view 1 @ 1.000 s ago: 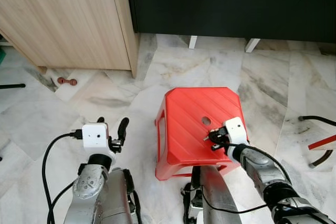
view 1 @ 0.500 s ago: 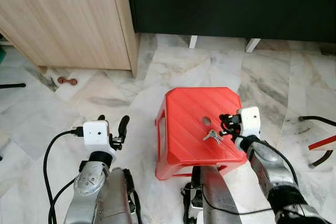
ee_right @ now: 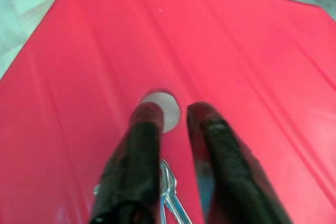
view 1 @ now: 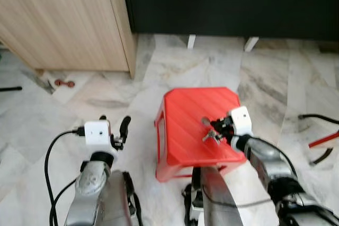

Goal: Hang keys on a hook

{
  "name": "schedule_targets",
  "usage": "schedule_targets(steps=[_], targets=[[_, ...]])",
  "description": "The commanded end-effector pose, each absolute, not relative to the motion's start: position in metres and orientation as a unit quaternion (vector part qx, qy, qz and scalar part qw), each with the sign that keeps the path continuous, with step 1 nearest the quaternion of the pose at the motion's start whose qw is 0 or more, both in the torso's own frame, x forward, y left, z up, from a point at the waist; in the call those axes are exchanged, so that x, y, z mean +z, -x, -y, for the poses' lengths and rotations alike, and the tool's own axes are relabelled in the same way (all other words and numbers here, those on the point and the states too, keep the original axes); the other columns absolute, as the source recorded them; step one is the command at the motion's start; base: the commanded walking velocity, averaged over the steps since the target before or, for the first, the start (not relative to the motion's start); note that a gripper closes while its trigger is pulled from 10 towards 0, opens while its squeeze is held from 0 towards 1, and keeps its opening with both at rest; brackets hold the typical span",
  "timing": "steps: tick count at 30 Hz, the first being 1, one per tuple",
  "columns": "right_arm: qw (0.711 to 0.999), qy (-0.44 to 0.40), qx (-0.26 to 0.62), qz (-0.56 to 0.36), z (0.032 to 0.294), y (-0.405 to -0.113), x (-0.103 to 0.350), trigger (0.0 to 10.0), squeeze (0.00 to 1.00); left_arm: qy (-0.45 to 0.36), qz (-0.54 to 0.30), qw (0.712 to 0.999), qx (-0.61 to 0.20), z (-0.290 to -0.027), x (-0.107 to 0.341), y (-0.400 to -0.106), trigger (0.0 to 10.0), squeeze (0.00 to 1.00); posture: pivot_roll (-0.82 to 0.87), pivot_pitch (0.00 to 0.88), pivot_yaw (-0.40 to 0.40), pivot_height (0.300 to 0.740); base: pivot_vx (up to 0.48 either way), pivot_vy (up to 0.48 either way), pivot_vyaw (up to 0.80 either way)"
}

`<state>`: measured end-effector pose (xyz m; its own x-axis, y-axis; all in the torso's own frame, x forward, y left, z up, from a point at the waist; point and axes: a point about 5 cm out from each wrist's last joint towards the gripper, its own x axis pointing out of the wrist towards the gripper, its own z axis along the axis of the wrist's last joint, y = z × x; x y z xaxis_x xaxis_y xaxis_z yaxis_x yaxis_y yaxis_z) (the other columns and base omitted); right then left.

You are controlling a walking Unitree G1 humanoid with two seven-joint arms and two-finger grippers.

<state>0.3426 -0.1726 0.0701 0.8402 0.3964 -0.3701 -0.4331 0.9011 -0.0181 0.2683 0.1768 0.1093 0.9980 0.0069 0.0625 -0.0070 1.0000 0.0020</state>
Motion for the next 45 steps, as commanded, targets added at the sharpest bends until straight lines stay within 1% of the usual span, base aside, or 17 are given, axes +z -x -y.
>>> schedule_targets(steps=[1, 12, 13, 14, 23, 37, 42, 45], targets=[[0.949, 0.058, 0.224, -0.214, 0.178, -0.335, 0.058, 10.0, 1.00, -0.012, 0.023, 1.000, 0.009, -0.179, 0.105, -0.262, 10.0, 0.00, -0.05, 0.347, -0.086, 0.619, 0.000, 0.000, 0.00], [0.940, 0.076, 0.243, -0.229, 0.177, -0.336, 0.056, 10.0, 1.00, -0.014, 0.021, 1.000, 0.009, -0.180, 0.105, -0.262, 10.0, 0.00, -0.04, 0.351, -0.084, 0.619, 0.000, 0.000, 0.00], [0.938, 0.081, 0.245, -0.232, 0.178, -0.335, 0.055, 10.0, 0.90, -0.014, 0.021, 1.000, 0.009, -0.180, 0.105, -0.262, 10.0, 0.00, -0.04, 0.350, -0.084, 0.619, 0.000, 0.000, 0.00], [0.935, 0.088, 0.250, -0.234, 0.178, -0.335, 0.054, 10.0, 0.00, -0.014, 0.021, 1.000, 0.009, -0.180, 0.105, -0.262, 10.0, 0.00, -0.04, 0.350, -0.084, 0.619, 0.000, 0.000, 0.00], [0.929, 0.098, 0.257, -0.246, 0.178, -0.333, 0.050, 10.0, 0.00, -0.014, 0.022, 1.000, 0.009, -0.179, 0.105, -0.262, 10.0, 0.00, -0.04, 0.348, -0.085, 0.619, 0.000, 0.000, 0.00], [0.924, 0.107, 0.266, -0.253, 0.171, -0.329, 0.043, 10.0, 0.00, -0.014, 0.020, 1.000, 0.011, -0.179, 0.105, -0.258, 10.0, 0.00, -0.04, 0.360, -0.088, 0.619, 0.000, 0.000, 0.00], [0.924, 0.107, 0.264, -0.256, 0.171, -0.328, 0.041, 9.2, 0.00, -0.014, 0.018, 1.000, 0.012, -0.179, 0.104, -0.256, 10.0, 0.00, -0.04, 0.366, -0.089, 0.619, 0.000, 0.000, 0.00], [0.924, 0.108, 0.262, -0.258, 0.171, -0.327, 0.040, 9.3, 0.00, -0.013, 0.017, 1.000, 0.012, -0.179, 0.104, -0.254, 10.0, 0.00, -0.04, 0.372, -0.091, 0.619, 0.000, 0.000, 0.00]])
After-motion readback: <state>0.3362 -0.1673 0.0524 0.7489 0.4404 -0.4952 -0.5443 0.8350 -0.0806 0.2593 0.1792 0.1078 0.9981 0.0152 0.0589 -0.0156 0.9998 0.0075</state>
